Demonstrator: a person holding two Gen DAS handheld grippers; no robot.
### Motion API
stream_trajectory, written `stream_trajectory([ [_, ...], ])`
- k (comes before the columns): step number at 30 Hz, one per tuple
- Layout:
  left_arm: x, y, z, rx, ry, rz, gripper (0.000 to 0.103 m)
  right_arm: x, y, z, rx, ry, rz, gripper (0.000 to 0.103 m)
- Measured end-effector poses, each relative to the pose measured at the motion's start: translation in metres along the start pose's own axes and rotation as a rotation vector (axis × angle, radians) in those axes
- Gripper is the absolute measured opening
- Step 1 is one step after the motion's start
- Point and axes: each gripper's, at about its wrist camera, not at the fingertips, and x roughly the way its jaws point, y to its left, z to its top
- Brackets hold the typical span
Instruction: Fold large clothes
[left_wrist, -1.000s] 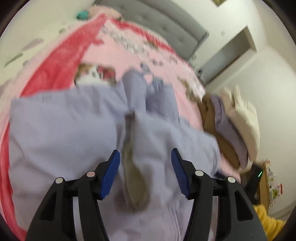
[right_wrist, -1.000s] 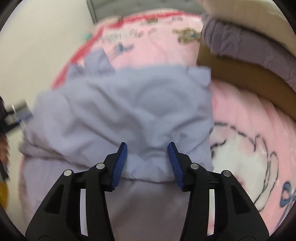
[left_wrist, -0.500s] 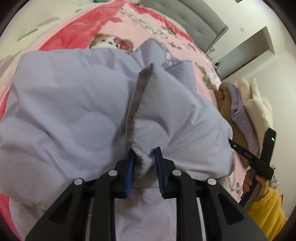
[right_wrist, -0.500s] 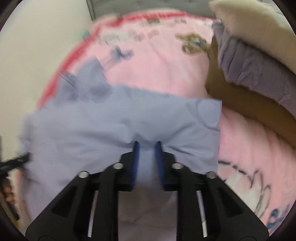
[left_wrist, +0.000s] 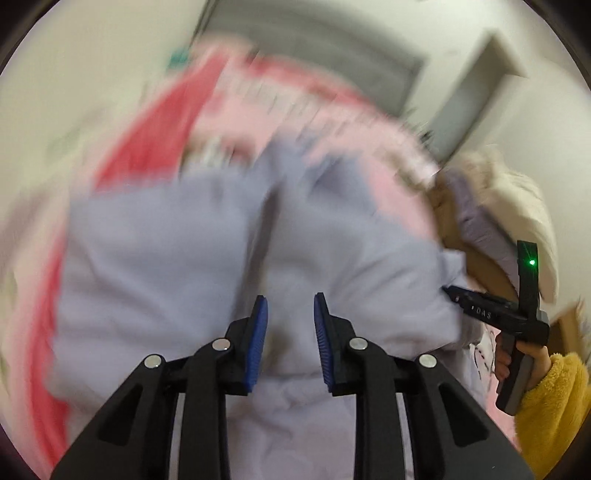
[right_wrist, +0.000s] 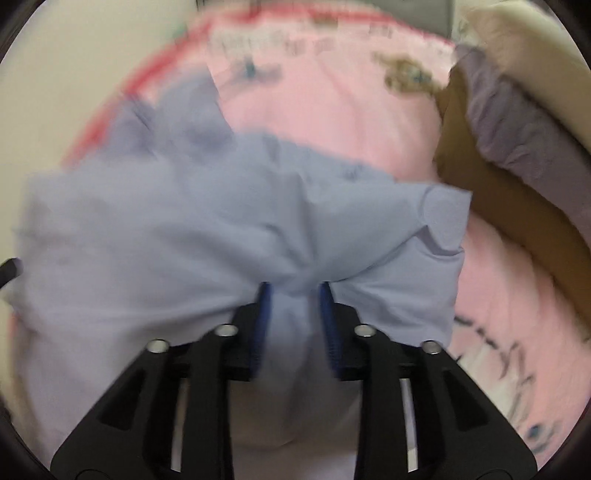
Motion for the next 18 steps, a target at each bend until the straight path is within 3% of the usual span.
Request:
stream_trajectory([
  [1,-0.009,-0.008,0.003,0.052,-0.048,-0.005,0.026,-0.016,0.003,-0.01,0.005,-0.062,0.035,0.06],
  [2,-0.012,-0.018,0.008,0.104,-0.07,-0.017,0.027,-0.022,0.004,-0.015,-0.002,-0.083,0.044,0.06],
  [6,0.024,-0.043,0.021,0.173,0.028,-0.065,0.032,-0.038,0.029,-0.046,-0.104,-0.163,0.035,0.056],
  [11,0.079,-0.026,0.014,0.054,0.194,-0.057,0.032,-0.007,0.041,-0.058,-0.166,-0.035,-0.008,0.056],
  [18,0.093,-0.016,0.002,0.034,0.218,-0.065,0.031,0.022,0.032,-0.061,-0.114,0.063,0.003,0.06],
])
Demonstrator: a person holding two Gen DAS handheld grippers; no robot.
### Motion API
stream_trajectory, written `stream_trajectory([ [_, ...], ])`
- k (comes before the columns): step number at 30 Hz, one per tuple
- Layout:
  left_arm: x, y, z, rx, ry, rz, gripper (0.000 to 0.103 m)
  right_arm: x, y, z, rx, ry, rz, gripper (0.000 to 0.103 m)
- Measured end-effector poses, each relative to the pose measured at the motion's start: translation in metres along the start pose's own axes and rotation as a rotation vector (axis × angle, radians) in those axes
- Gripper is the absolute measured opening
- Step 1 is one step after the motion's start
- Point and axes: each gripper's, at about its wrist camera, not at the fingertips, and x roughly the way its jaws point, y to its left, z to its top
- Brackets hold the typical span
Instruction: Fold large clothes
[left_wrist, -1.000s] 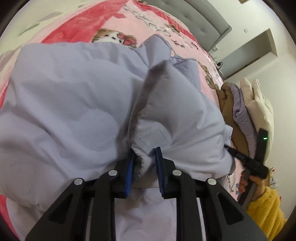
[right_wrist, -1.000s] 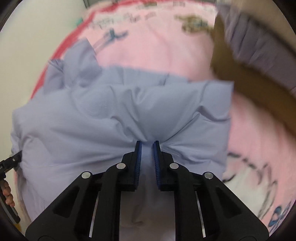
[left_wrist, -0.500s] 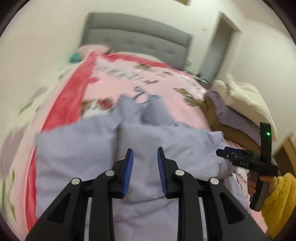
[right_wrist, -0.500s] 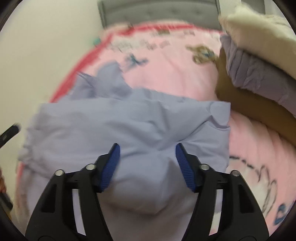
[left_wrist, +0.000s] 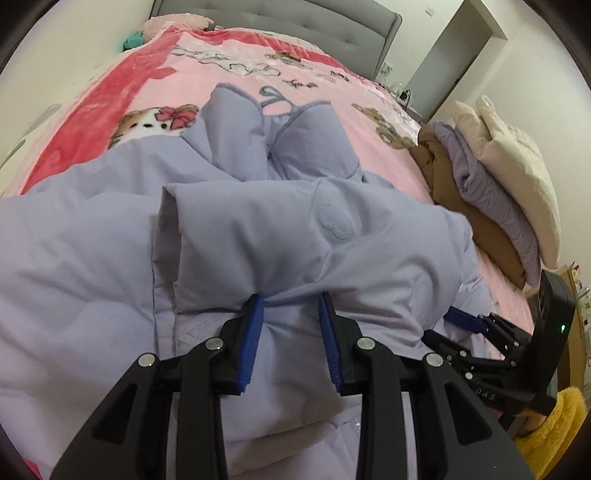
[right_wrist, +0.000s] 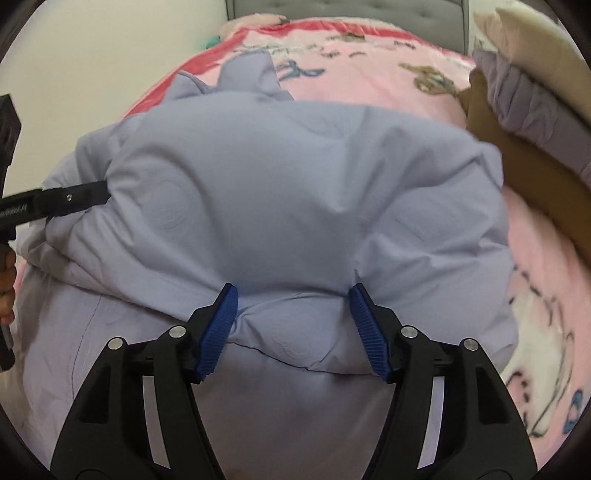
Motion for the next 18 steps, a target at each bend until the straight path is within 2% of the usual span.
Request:
stream_trajectory([
  [4,0.012,0.002,0.002,-0.01,0.017,0.007,0.031,0.014,-0.002,0.005,-0.001,0.032,-0.007,0.061],
  [8,0.016,0.011,-0.006,-0.044,-0.007,-0.035,0.031,0.018,0.001,0.004,0.005,0.037,-0.014,0.061],
  [11,0.014,0.006,-0.005,-0.009,-0.008,-0.022,0.031,0.016,0.003,0.003,0.013,0.034,-0.019,0.061],
  [13,0.0,-0.004,-0.005,0.034,-0.037,0.011,0.031,0.006,0.002,0.005,0.018,0.008,-0.02,0.062],
  [14,-0.007,-0.008,-0.005,0.042,-0.054,0.022,0.032,-0.003,0.002,0.005,0.015,-0.024,-0.02,0.059],
  [15,-0.02,-0.011,-0.008,0.033,-0.093,0.012,0.038,-0.021,0.002,0.0,-0.001,-0.11,-0.01,0.055],
  [16,-0.033,-0.011,-0.011,0.014,-0.132,-0.031,0.042,-0.034,0.002,-0.005,-0.02,-0.167,-0.007,0.052],
  [18,-0.05,-0.009,-0.021,-0.02,-0.192,-0.089,0.05,-0.046,0.001,-0.012,-0.044,-0.181,-0.043,0.053],
])
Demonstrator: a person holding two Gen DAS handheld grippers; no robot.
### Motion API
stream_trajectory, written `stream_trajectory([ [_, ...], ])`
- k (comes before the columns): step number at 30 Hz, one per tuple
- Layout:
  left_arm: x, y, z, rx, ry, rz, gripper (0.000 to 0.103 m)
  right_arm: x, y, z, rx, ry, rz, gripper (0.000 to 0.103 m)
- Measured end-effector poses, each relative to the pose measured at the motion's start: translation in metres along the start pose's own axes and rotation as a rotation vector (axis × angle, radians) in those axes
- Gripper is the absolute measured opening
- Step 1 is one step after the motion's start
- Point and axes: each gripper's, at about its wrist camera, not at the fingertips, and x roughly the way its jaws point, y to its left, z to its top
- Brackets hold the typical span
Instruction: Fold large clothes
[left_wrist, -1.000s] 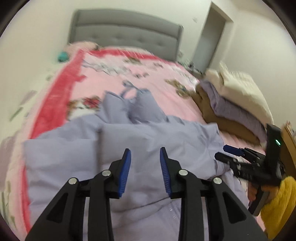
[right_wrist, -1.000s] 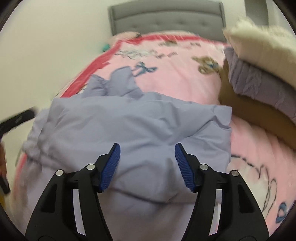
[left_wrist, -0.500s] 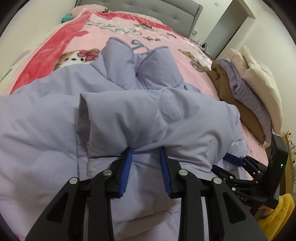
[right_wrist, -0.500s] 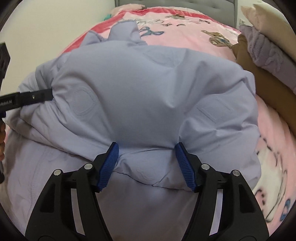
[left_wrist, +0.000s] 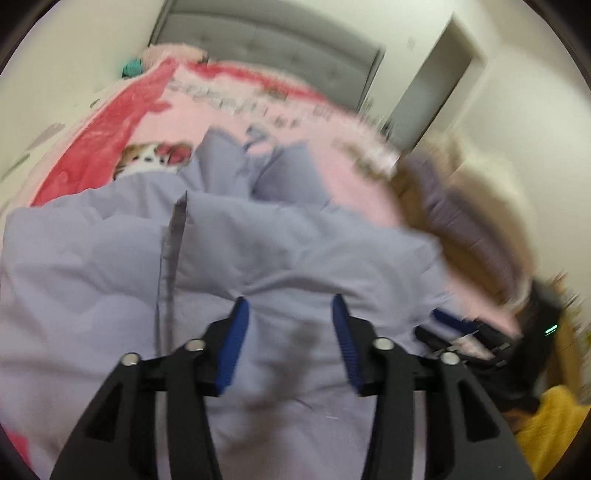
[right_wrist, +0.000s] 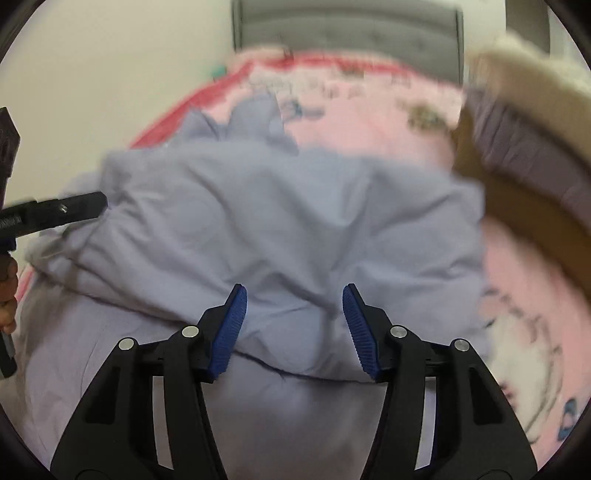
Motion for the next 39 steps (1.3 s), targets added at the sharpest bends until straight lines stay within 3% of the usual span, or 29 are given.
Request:
stream_trajectory([
  [1,-0.004,0.0,-0.004,-0.007,-0.005,0.006,0.05,-0.001,-0.002,-0.004,-0.004,0.021,0.0,0.053],
  [4,0.013,0.006,-0.021,-0.021,0.105,0.083,0.05,0.013,-0.01,-0.017,-0.009,0.109,-0.041,0.053],
  [6,0.02,0.008,-0.028,-0.015,0.12,0.089,0.05,0.024,-0.011,-0.025,-0.024,0.16,-0.071,0.052],
  [11,0.026,0.007,-0.03,-0.016,0.13,0.113,0.05,0.035,0.008,-0.034,-0.098,0.158,-0.151,0.053],
  [18,0.027,0.009,-0.033,0.01,0.149,0.117,0.05,0.039,0.006,-0.032,-0.076,0.181,-0.157,0.053],
  [25,0.041,0.006,-0.029,0.0,0.208,0.175,0.05,0.048,0.004,-0.025,-0.058,0.239,-0.166,0.054],
  [28,0.029,-0.001,-0.029,0.038,0.173,0.179,0.05,0.042,0.003,-0.025,-0.043,0.242,-0.15,0.054],
  [32,-0.001,-0.022,-0.038,0.097,0.123,0.176,0.077,0.031,0.005,-0.037,-0.079,0.207,-0.115,0.073],
  [36,-0.036,-0.026,-0.062,0.098,0.074,0.219,0.078,0.001,0.008,-0.045,-0.048,0.146,-0.119,0.079],
  [39,-0.071,-0.003,-0.088,-0.006,0.077,0.262,0.078,-0.031,0.001,-0.06,0.014,0.116,-0.117,0.08],
])
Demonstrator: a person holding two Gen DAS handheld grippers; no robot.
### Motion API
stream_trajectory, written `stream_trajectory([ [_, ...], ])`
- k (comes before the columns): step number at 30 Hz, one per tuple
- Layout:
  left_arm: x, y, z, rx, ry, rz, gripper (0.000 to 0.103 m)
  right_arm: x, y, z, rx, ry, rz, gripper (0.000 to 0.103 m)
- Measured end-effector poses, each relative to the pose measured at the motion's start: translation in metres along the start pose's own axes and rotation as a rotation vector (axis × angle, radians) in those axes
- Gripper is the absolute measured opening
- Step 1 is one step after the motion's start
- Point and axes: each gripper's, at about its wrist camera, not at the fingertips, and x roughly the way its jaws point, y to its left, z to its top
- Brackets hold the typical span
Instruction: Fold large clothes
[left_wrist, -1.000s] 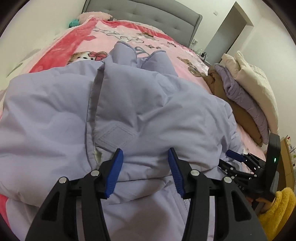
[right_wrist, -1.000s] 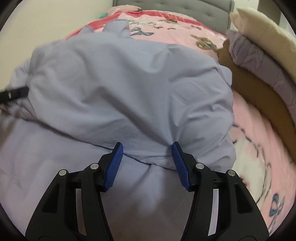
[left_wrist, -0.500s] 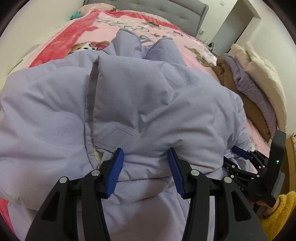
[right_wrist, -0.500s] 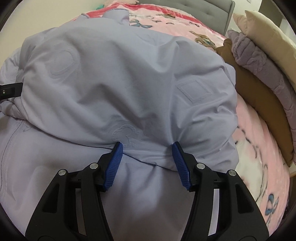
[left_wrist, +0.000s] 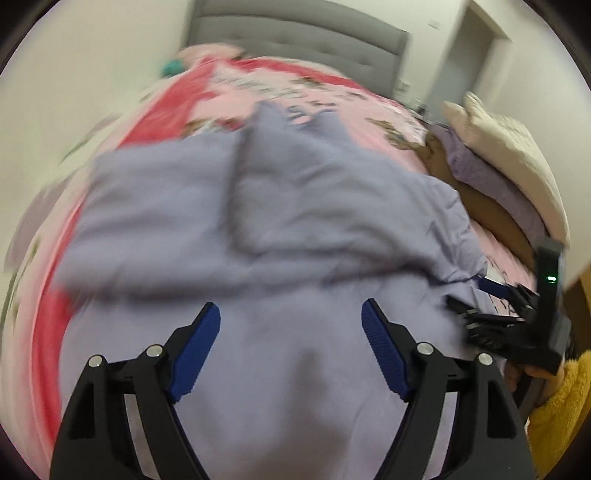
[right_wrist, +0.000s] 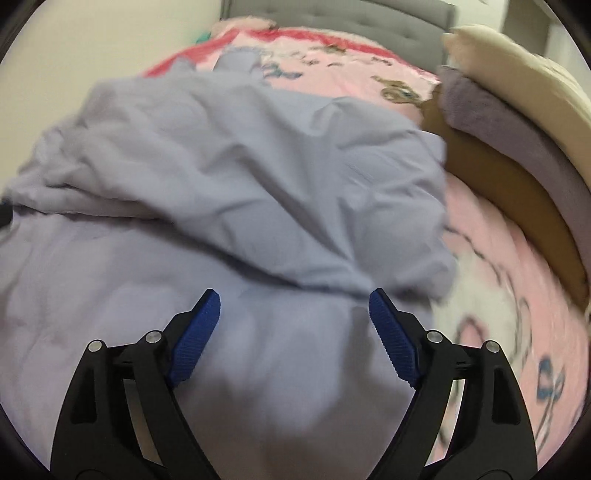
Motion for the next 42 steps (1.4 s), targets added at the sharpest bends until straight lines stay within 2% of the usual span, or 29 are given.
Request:
stream_trajectory([
  [4,-0.035,0.064,-0.052,-0.14,0.08,0.063,0.078,-0.035,-0.021,-0.035,0.047,0.034,0.009,0.081],
  [6,-0.043,0.088,-0.076,-0.171,0.135,0.083,0.078,-0.049,-0.029,-0.057,0.045,0.075,0.003,0.082],
  [8,-0.048,0.106,-0.096,-0.205,0.192,0.135,0.078,-0.053,-0.036,-0.074,0.048,0.103,-0.023,0.082],
  [10,-0.056,0.119,-0.108,-0.235,0.178,0.148,0.078,-0.053,-0.042,-0.088,0.089,0.145,-0.034,0.082],
  [14,-0.057,0.133,-0.099,-0.274,0.146,0.188,0.078,-0.049,-0.05,-0.084,0.162,0.139,-0.064,0.082],
  [17,-0.046,0.148,-0.084,-0.319,0.151,0.139,0.085,-0.039,-0.052,-0.069,0.178,0.129,-0.047,0.082],
  [19,-0.028,0.158,-0.076,-0.346,0.192,0.113,0.085,-0.025,-0.049,-0.061,0.163,0.18,-0.05,0.081],
  [21,-0.02,0.159,-0.073,-0.349,0.175,0.099,0.083,-0.011,-0.048,-0.055,0.139,0.22,-0.03,0.077],
  [22,-0.018,0.158,-0.072,-0.337,0.174,0.102,0.08,-0.008,-0.046,-0.053,0.122,0.23,-0.028,0.074],
  [24,-0.013,0.149,-0.071,-0.264,0.184,0.091,0.055,-0.007,-0.041,-0.051,0.084,0.228,-0.011,0.065],
  [26,-0.015,0.136,-0.072,-0.21,0.177,0.084,0.036,-0.01,-0.038,-0.051,0.073,0.218,0.015,0.049],
  [27,-0.016,0.13,-0.073,-0.186,0.177,0.09,0.029,-0.012,-0.039,-0.052,0.08,0.209,0.026,0.046],
  [29,-0.018,0.122,-0.074,-0.171,0.171,0.093,0.022,-0.015,-0.041,-0.053,0.106,0.195,0.049,0.034],
  [32,-0.027,0.124,-0.074,-0.202,0.151,0.066,0.019,-0.022,-0.042,-0.05,0.12,0.178,0.073,0.023],
  [35,-0.037,0.124,-0.075,-0.174,0.159,0.059,0.017,-0.03,-0.037,-0.053,0.075,0.199,0.072,0.018],
  [37,-0.045,0.121,-0.082,-0.156,0.18,0.065,0.017,-0.034,-0.035,-0.054,0.066,0.216,0.068,0.017],
  [42,-0.06,0.124,-0.073,-0.174,0.18,0.06,0.017,-0.05,-0.032,-0.052,0.074,0.233,0.068,0.017],
])
